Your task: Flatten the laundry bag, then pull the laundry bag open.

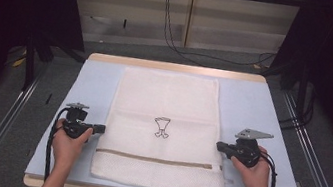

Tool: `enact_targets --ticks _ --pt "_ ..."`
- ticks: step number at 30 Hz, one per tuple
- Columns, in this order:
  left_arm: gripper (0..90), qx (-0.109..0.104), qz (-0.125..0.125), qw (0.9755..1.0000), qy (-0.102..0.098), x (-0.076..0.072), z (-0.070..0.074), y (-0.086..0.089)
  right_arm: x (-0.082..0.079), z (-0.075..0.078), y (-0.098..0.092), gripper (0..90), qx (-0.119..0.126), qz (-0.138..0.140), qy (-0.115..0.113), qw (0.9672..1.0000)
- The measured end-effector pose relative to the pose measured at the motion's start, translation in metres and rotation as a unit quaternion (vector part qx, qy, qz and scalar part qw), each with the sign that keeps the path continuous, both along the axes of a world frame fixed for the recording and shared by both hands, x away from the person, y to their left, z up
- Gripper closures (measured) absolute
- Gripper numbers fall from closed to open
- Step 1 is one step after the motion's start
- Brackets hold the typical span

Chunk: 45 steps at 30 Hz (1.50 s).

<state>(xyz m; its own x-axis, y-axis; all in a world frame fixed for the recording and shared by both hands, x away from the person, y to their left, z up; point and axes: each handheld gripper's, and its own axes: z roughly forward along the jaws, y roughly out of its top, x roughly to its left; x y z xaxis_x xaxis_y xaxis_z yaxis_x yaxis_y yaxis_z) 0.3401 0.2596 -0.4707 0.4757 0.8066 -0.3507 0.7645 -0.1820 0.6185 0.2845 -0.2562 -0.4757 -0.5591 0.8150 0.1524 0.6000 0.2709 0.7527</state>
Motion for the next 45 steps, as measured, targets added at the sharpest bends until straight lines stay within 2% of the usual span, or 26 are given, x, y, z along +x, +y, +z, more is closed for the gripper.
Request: enact_targets --ticks 1,2,3,5,7,9,11,15,17,18,20,24,25,26,28,30,31,34,35,42,44,45 --pt "86.5 0.009 -0.003 0.9999 -0.004 0.0 0.001 0.0 0.0 0.0 0.0 86.2 0.001 0.0 0.003 1.0" --pt "81.7 0.01 0.003 0.9999 -0.013 -0.001 0.002 -0.001 0.0 0.0 -0.001 84.0 0.006 -0.002 0.004 1.0" --pt "77.1 0.02 0.001 0.9994 -0.027 -0.002 0.004 -0.001 -0.001 0.0 -0.002 82.6 0.011 -0.004 -0.001 0.9999" --pt "75.0 0.028 0.0 0.9991 -0.032 -0.003 0.006 -0.002 -0.003 0.003 -0.004 77.5 0.011 -0.008 -0.01 0.9999" --pt "71.4 0.011 0.006 0.9994 -0.032 -0.007 0.014 -0.006 -0.006 0.006 -0.006 76.2 0.01 -0.009 -0.017 0.9998" --pt "67.4 0.01 0.0 0.9993 -0.036 -0.009 0.017 -0.009 -0.009 0.009 -0.008 75.7 0.004 -0.003 -0.027 0.9996" --pt "65.3 0.002 -0.01 0.9993 -0.035 -0.012 0.019 -0.017 -0.012 0.01 -0.01 75.2 0.009 0.007 -0.033 0.9994" --pt "61.8 -0.003 -0.026 0.9986 -0.046 -0.015 0.023 -0.032 -0.02 0.013 -0.013 76.2 0.014 0.018 -0.047 0.9987" --pt "62.1 -0.001 -0.032 0.9983 -0.047 -0.016 0.024 -0.034 -0.024 0.014 -0.015 77.0 0.015 0.018 -0.052 0.9984" --pt "62.1 -0.004 -0.044 0.9977 -0.051 -0.018 0.028 -0.042 -0.026 0.014 -0.016 77.0 0.014 0.016 -0.058 0.9981" --pt "61.9 0.005 -0.047 0.9974 -0.055 -0.02 0.031 -0.05 -0.028 0.014 -0.018 77.1 0.018 0.015 -0.059 0.998" --pt "59.5 0.008 -0.067 0.9959 -0.06 -0.024 0.036 -0.068 -0.033 0.015 -0.018 80.9 0.016 0.018 -0.061 0.9979" --pt "59.4 0.008 -0.067 0.9959 -0.06 -0.024 0.036 -0.068 -0.033 0.015 -0.018 80.9 0.016 0.018 -0.061 0.9979" --pt "58.6 0.007 -0.073 0.9956 -0.058 -0.024 0.037 -0.074 -0.035 0.015 -0.018 83.1 0.011 0.027 -0.054 0.9981" --pt "57.2 0.0 -0.08 0.995 -0.059 -0.025 0.037 -0.083 -0.038 0.013 -0.018 86.2 0.0 0.027 -0.053 0.9982" --pt "55.8 -0.001 -0.086 0.9949 -0.054 -0.025 0.037 -0.088 -0.038 0.013 -0.018 89.2 0.002 0.026 -0.05 0.9984" --pt "53.8 0.018 -0.092 0.9938 -0.06 -0.026 0.038 -0.096 -0.04 0.011 -0.018 90.0 0.012 0.021 -0.045 0.9987" --pt "49.7 0.015 -0.099 0.9936 -0.053 -0.027 0.038 -0.104 -0.041 0.01 -0.018 90.0 0.013 0.026 -0.038 0.9988" --pt "45.8 0.009 -0.098 0.9938 -0.052 -0.027 0.038 -0.109 -0.042 0.01 -0.017 90.0 0.013 0.028 -0.033 0.999" --pt "37.4 0.001 -0.127 0.991 -0.045 -0.031 0.037 -0.133 -0.046 0.01 -0.011 90.0 0.009 0.044 -0.031 0.9985" --pt "36.4 -0.009 -0.138 0.9897 -0.037 -0.033 0.037 -0.147 -0.048 0.009 -0.01 90.0 0.008 0.05 -0.032 0.9982" --pt "36.2 -0.006 -0.146 0.9886 -0.034 -0.034 0.036 -0.151 -0.049 0.009 -0.01 90.0 0.007 0.051 -0.034 0.9981"
